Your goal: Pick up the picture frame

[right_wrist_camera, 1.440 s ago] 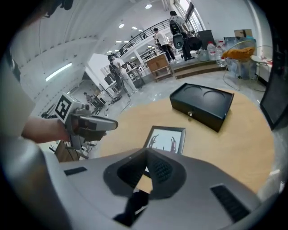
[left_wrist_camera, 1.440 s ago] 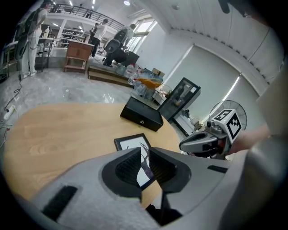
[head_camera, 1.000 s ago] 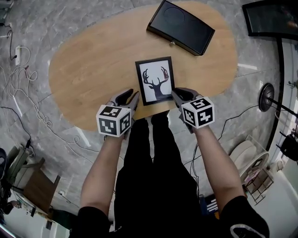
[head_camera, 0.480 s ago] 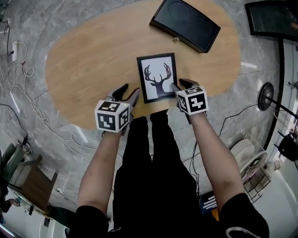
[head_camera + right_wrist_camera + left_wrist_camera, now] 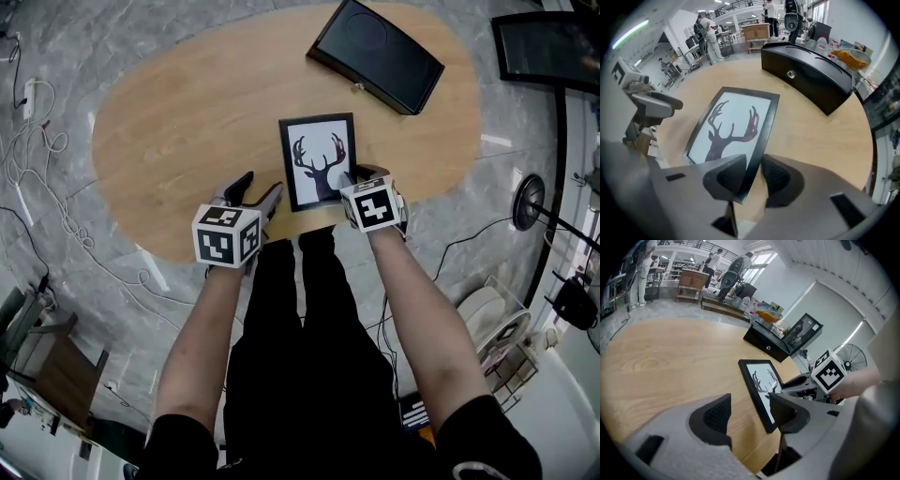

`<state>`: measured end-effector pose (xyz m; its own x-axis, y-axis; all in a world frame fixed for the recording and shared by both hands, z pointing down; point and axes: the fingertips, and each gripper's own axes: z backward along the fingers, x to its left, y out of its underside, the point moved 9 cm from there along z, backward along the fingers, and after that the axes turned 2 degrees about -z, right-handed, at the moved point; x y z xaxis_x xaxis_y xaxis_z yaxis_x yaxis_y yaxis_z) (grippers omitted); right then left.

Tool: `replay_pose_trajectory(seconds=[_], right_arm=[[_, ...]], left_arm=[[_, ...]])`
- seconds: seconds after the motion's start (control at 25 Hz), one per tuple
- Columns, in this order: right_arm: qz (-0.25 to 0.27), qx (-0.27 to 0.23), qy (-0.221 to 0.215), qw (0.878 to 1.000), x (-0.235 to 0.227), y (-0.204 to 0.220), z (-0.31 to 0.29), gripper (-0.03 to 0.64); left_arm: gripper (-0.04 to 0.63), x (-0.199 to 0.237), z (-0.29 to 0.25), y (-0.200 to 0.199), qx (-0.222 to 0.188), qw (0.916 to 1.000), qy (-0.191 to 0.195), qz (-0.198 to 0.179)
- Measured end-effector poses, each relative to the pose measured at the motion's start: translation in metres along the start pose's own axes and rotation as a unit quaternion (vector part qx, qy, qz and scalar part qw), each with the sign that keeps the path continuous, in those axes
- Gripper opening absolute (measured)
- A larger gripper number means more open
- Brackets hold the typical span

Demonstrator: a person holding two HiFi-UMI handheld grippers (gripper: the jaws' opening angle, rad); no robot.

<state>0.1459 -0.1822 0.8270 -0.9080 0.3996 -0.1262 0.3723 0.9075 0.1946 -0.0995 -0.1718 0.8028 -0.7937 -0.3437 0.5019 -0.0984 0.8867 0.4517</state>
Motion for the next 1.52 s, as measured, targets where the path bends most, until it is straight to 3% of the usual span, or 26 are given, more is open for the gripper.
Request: replay_pose_trajectory(seconds=[0.24,0.48,0.84,1.16,1.36,1.52], right_arm=[[-0.023,-0.012,0.014,1.000,-0.003,0.003,-0.004,0.099],[-0.089,-0.016,-0.018,0.996,-0.016,0.005,0.001,0.077],[-0.088,-0.045,-0.036,0.994,-0.007,0.001,0.041,0.071],[-0.134,-0.111,-0.079,0.982,0.006,-0.019,0.120,0.071],[-0.157,-0.171,-0.117,0.966,0.012,-0.036,0.180,0.071],[-0.151,-0.203,-0.136,0.958,0.020,-0.049,0.220,0.071]], left_arm=[[0.267,0.002,0.001,0.004,0.001,1.0000,0.005,0.003],[0.267,-0.006,0.018,0.000,0.003,0.9999,0.011,-0.009],[0.265,-0.012,0.054,-0.021,-0.006,0.9998,0.018,0.007],[0.265,-0.052,0.093,-0.063,-0.036,0.9979,0.054,0.009],[0.265,-0.079,0.121,-0.088,-0.056,0.9956,0.075,-0.004],[0.265,-0.097,0.142,-0.105,-0.072,0.9920,0.102,-0.011]])
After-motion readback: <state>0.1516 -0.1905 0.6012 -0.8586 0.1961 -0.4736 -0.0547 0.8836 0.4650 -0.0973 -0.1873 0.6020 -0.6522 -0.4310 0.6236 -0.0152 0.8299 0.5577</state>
